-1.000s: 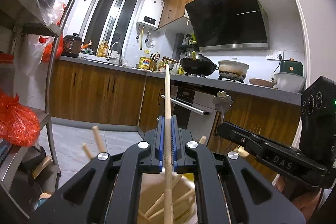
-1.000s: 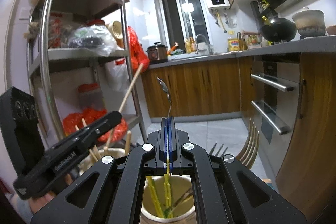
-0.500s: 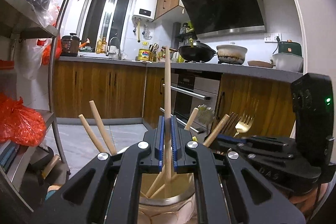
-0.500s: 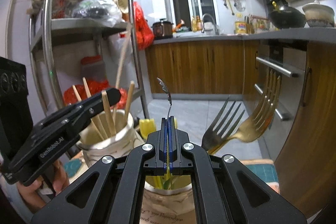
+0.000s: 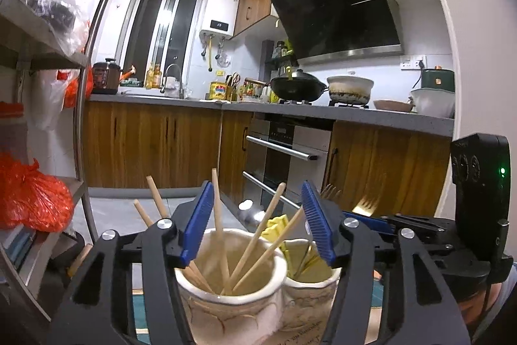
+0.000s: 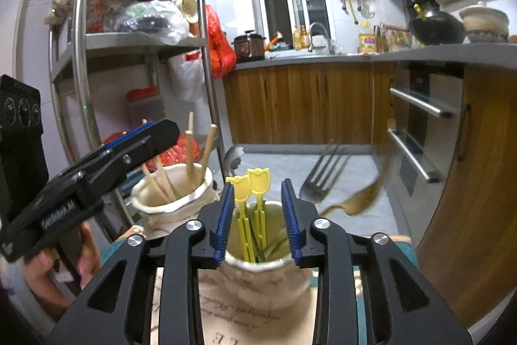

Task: Organize utensils
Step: 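Open both tools and withdraw from the holder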

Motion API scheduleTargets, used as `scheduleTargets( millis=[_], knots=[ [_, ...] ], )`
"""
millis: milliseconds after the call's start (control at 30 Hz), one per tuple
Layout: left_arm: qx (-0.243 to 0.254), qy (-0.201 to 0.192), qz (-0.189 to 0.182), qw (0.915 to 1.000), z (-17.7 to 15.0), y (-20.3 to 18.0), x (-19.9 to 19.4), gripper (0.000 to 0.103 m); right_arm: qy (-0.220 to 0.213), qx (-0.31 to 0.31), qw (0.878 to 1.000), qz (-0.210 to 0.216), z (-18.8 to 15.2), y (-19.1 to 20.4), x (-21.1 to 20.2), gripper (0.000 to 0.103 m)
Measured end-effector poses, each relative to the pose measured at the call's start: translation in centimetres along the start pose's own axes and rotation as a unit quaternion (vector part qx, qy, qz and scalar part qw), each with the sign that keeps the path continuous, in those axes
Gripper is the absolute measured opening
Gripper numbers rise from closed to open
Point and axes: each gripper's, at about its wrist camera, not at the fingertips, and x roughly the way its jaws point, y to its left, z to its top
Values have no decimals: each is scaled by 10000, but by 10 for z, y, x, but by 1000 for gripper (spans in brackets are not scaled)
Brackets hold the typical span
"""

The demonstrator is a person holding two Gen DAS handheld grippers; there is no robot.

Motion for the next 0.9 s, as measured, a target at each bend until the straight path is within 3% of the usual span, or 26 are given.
scheduleTargets(
  millis=[67, 233, 300, 500, 700, 900],
  knots=[
    [5, -14, 13, 10000, 4, -3, -11, 64, -23, -13, 10000, -14, 0, 0, -10, 40],
    [62, 107, 150, 9998, 5, -11, -38, 77, -18, -104, 9999, -58, -13, 5, -38, 62],
    [149, 202, 236, 9994, -2, -14, -49, 82, 3, -126, 9999, -92, -21, 5, -46, 74],
    [523, 597, 570, 9952, -29, -26, -65, 95, 0, -122, 9997, -215, -36, 2, -58, 93],
    [379, 924, 789, 9919, -49, -23, -68, 97, -158, -252, 9990, -323, -42, 3, -60, 96],
    [556, 1136, 970, 9872, -61, -23, -58, 97, -222, -435, 9978, -439, -47, 7, -57, 96]
  ],
)
